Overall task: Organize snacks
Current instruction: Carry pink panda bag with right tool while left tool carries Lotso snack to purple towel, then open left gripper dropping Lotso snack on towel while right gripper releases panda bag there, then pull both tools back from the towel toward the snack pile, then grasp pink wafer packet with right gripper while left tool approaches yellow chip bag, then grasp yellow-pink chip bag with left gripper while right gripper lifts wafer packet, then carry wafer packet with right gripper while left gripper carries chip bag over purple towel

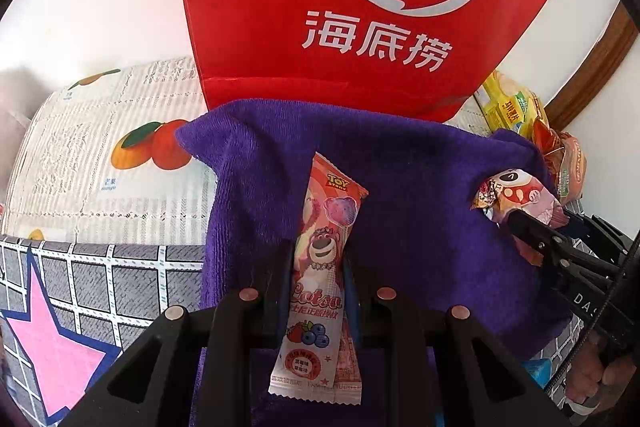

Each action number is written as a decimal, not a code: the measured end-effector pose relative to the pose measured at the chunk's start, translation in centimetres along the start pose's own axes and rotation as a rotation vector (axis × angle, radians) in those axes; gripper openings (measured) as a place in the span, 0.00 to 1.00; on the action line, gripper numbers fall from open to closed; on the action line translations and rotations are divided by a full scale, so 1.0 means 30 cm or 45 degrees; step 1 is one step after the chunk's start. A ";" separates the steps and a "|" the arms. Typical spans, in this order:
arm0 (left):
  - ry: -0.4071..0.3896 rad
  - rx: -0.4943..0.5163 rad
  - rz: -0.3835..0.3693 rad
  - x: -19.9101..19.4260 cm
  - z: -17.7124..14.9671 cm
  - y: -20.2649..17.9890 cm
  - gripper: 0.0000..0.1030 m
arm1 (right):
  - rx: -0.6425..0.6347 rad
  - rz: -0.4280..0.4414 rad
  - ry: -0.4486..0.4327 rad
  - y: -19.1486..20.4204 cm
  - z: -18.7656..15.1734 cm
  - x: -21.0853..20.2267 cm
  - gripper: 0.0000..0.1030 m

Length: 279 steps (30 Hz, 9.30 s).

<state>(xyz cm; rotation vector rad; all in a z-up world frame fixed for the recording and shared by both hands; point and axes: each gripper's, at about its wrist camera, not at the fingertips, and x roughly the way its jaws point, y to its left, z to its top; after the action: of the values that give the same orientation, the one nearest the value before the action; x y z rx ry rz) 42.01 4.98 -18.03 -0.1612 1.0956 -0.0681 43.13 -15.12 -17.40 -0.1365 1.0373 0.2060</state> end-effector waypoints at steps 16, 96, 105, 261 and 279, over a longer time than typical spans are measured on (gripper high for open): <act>0.030 -0.002 -0.007 0.010 -0.005 0.000 0.21 | -0.006 -0.025 0.037 0.001 -0.010 0.027 0.51; -0.224 -0.027 -0.071 -0.596 -0.622 0.141 0.70 | 0.226 0.158 -0.169 0.094 -0.617 -0.581 0.87; -0.200 -0.047 -0.088 -0.566 -0.703 0.188 0.70 | 0.113 0.175 -0.091 0.201 -0.730 -0.510 0.85; -0.244 0.009 -0.075 -0.274 -0.024 0.070 0.44 | -0.070 0.207 -0.210 0.058 0.019 -0.291 0.42; -0.219 0.016 -0.068 -0.251 -0.028 0.069 0.44 | -0.107 0.196 -0.081 0.073 -0.008 -0.196 0.42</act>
<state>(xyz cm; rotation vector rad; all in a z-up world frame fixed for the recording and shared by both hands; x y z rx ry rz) 37.78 7.97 -12.12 -0.1816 0.9196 -0.1067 39.52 -13.65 -12.48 -0.1250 0.9764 0.3915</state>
